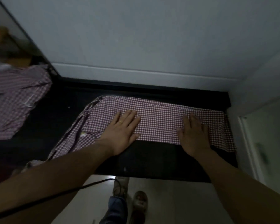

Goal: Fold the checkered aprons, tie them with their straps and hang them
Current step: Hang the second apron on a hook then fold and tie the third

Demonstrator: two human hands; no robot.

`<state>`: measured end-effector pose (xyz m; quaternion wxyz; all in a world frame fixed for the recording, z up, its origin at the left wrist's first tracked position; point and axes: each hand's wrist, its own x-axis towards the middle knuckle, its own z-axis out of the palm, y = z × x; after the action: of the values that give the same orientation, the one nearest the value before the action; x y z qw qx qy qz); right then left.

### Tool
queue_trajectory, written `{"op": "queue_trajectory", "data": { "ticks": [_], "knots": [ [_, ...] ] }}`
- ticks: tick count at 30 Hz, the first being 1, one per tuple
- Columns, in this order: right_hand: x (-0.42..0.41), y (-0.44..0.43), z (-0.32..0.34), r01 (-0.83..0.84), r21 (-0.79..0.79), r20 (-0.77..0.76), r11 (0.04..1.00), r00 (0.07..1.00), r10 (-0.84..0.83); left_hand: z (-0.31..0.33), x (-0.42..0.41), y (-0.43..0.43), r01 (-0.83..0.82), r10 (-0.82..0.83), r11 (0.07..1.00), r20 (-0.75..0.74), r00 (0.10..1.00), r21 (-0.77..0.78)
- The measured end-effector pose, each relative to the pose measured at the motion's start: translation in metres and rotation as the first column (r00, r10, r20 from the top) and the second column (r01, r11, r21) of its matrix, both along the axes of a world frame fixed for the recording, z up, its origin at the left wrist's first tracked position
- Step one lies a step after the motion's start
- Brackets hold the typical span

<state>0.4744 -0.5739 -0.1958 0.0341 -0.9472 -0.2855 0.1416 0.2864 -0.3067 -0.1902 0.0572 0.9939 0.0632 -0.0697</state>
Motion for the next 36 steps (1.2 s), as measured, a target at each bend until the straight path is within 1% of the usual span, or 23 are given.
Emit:
{"op": "queue_trajectory", "data": {
  "ticks": [2, 4, 6, 7, 8, 10, 11, 12, 14, 16, 17, 18, 19, 20, 22, 24, 26, 28, 29, 31, 33, 35, 36],
  "knots": [
    [-0.022, 0.029, 0.017, -0.105, 0.098, 0.098, 0.99, 0.991, 0.096, 0.013, -0.036, -0.006, -0.072, 0.074, 0.997, 0.087, 0.993, -0.024],
    [-0.059, 0.071, 0.03, -0.263, 0.226, 0.174, 0.938, 0.958, 0.227, 0.027, -0.076, -0.007, -0.198, 0.207, 0.978, 0.178, 0.962, -0.066],
    [-0.098, 0.117, 0.039, -0.368, 0.306, 0.152, 0.878, 0.929, 0.337, 0.036, -0.111, 0.003, -0.401, 0.413, 0.911, 0.238, 0.879, -0.1],
    [-0.116, 0.137, 0.043, -0.38, 0.341, 0.097, 0.86, 0.924, 0.37, 0.037, -0.125, 0.011, -0.527, 0.542, 0.84, 0.241, 0.805, -0.13],
    [-0.132, 0.155, 0.043, -0.363, 0.367, 0.01, 0.857, 0.922, 0.386, 0.037, -0.138, 0.021, -0.647, 0.667, 0.745, 0.211, 0.714, -0.165],
    [-0.159, 0.182, 0.035, -0.313, 0.385, -0.169, 0.868, 0.901, 0.4, 0.035, -0.165, 0.047, -0.819, 0.838, 0.541, 0.044, 0.544, -0.192],
    [-0.167, 0.188, 0.03, -0.288, 0.371, -0.239, 0.883, 0.889, 0.391, 0.034, -0.172, 0.059, -0.858, 0.864, 0.483, -0.061, 0.499, -0.175],
    [-0.174, 0.194, 0.024, -0.262, 0.367, -0.28, 0.892, 0.884, 0.375, 0.034, -0.178, 0.071, -0.872, 0.862, 0.47, -0.143, 0.487, -0.138],
    [-0.179, 0.197, 0.019, -0.206, 0.39, -0.281, 0.898, 0.902, 0.329, 0.031, -0.179, 0.088, -0.826, 0.803, 0.558, -0.197, 0.562, -0.081],
    [-0.176, 0.196, 0.017, -0.224, 0.387, -0.099, 0.894, 0.954, 0.282, 0.029, -0.174, 0.101, -0.74, 0.719, 0.643, -0.179, 0.672, -0.198],
    [-0.172, 0.194, 0.016, -0.246, 0.36, 0.006, 0.9, 0.965, 0.261, 0.031, -0.17, 0.106, -0.704, 0.688, 0.642, -0.179, 0.704, -0.302],
    [-0.168, 0.196, 0.015, -0.26, 0.325, 0.083, 0.909, 0.966, 0.246, 0.033, -0.168, 0.115, -0.68, 0.672, 0.606, -0.192, 0.716, -0.413],
    [-0.166, 0.198, 0.016, -0.258, 0.281, 0.107, 0.924, 0.966, 0.237, 0.04, -0.169, 0.128, -0.658, 0.659, 0.572, -0.203, 0.724, -0.49],
    [-0.158, 0.196, 0.016, -0.261, 0.248, 0.099, 0.933, 0.965, 0.244, 0.048, -0.166, 0.139, -0.629, 0.646, 0.575, -0.181, 0.741, -0.523],
    [-0.153, 0.196, 0.018, -0.287, 0.169, 0.09, 0.943, 0.957, 0.275, 0.071, -0.165, 0.178, -0.574, 0.597, 0.666, -0.12, 0.793, -0.476],
    [-0.154, 0.195, 0.023, -0.311, 0.094, 0.091, 0.946, 0.949, 0.303, 0.093, -0.16, 0.221, -0.528, 0.538, 0.79, -0.059, 0.841, -0.312],
    [-0.159, 0.192, 0.03, -0.325, -0.011, 0.098, 0.946, 0.941, 0.324, 0.109, -0.148, 0.257, -0.486, 0.48, 0.87, -0.078, 0.874, -0.087],
    [-0.166, 0.195, 0.038, -0.312, -0.086, 0.128, 0.946, 0.938, 0.321, 0.111, -0.139, 0.27, -0.448, 0.465, 0.883, -0.137, 0.875, 0.137],
    [-0.171, 0.201, 0.043, -0.302, -0.075, 0.163, 0.95, 0.937, 0.31, 0.109, -0.137, 0.269, -0.432, 0.458, 0.879, -0.107, 0.882, 0.203],
    [-0.184, 0.223, 0.052, -0.32, 0.036, 0.218, 0.947, 0.927, 0.305, 0.102, -0.139, 0.251, -0.323, 0.327, 0.921, 0.019, 0.945, 0.219],
    [-0.2, 0.249, 0.054, -0.368, 0.122, 0.183, 0.922, 0.921, 0.344, 0.08, -0.145, 0.223, -0.097, 0.079, 0.986, 0.133, 0.988, 0.139],
    [-0.212, 0.266, 0.047, -0.395, 0.105, 0.064, 0.913, 0.918, 0.39, 0.055, -0.155, 0.194, 0.037, -0.039, 0.999, 0.062, 0.997, 0.037],
    [-0.216, 0.271, 0.042, -0.385, 0.061, 0.016, 0.921, 0.923, 0.385, 0.044, -0.163, 0.183, 0.01, -0.01, 1.0, -0.033, 0.999, -0.003]
  ]
}}
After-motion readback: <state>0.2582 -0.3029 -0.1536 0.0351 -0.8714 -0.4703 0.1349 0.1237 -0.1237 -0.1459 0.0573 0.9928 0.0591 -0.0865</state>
